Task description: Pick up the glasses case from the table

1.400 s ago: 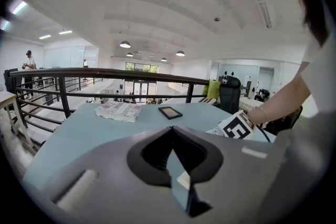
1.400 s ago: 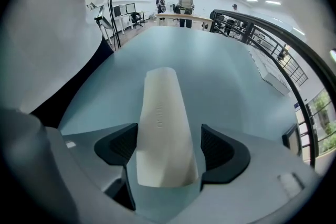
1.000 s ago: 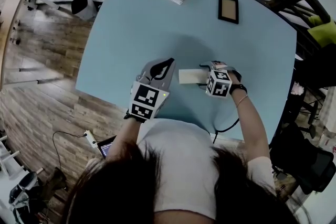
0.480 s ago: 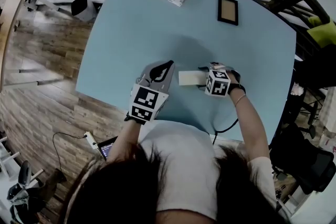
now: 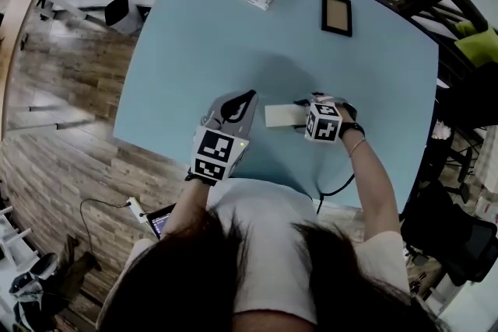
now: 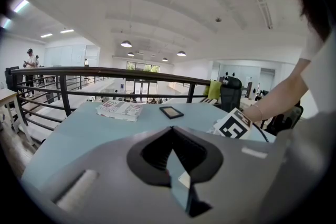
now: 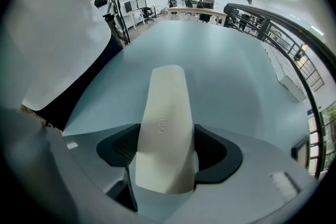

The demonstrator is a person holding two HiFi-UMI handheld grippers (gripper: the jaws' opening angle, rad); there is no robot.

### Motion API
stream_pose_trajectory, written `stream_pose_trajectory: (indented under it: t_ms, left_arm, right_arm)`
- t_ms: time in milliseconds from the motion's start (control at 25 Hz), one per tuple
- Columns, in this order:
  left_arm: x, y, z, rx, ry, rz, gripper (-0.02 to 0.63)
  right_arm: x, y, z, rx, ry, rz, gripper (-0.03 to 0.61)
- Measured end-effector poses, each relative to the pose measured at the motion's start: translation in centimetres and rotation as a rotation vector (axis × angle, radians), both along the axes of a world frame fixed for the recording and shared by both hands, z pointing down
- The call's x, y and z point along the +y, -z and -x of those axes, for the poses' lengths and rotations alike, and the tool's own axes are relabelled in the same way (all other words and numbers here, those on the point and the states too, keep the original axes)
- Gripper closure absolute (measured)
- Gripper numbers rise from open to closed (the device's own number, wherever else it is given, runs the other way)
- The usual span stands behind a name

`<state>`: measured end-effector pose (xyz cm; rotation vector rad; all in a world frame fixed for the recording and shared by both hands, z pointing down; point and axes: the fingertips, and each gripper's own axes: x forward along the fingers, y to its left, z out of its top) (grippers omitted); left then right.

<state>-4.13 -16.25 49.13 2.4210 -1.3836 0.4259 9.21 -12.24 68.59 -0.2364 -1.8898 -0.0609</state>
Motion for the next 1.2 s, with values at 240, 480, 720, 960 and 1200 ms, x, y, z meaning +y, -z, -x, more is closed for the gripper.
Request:
stream_pose_trajectory:
  t_ms: [240,480,720,960,1200]
  left_arm:
    - [0.2,0.3,0.4,0.001,0.007,-0.009,0.56]
    - [0.2,0.8,0.7,0.002,0.012,-0.023,0.56]
    - [0.2,1.6,1.1,0.003,0.013,-0.051,0.558]
    - [1.0,2.3,1.2,-0.001,0.003,-0.074,0.56]
    - [1.6,2.8,1.2,0.0,-0.006,-0.091,0.559]
  right_arm:
    - [0.1,0.3,0.1,0.001,-0.007,0.011,0.258]
    - [-0.2,1.4,0.2,-0.027,-0.034,-0.012,0.258]
    - [-1.1,3.5,0.5,-0.067,-0.081,-0.059,0.258]
    - [-0.8,4.9,0.5,-0.081,-0.102,-0.101,0.258]
    - [-0.7,5.8,0.4,-0.091,-0.123,-0.14,0.258]
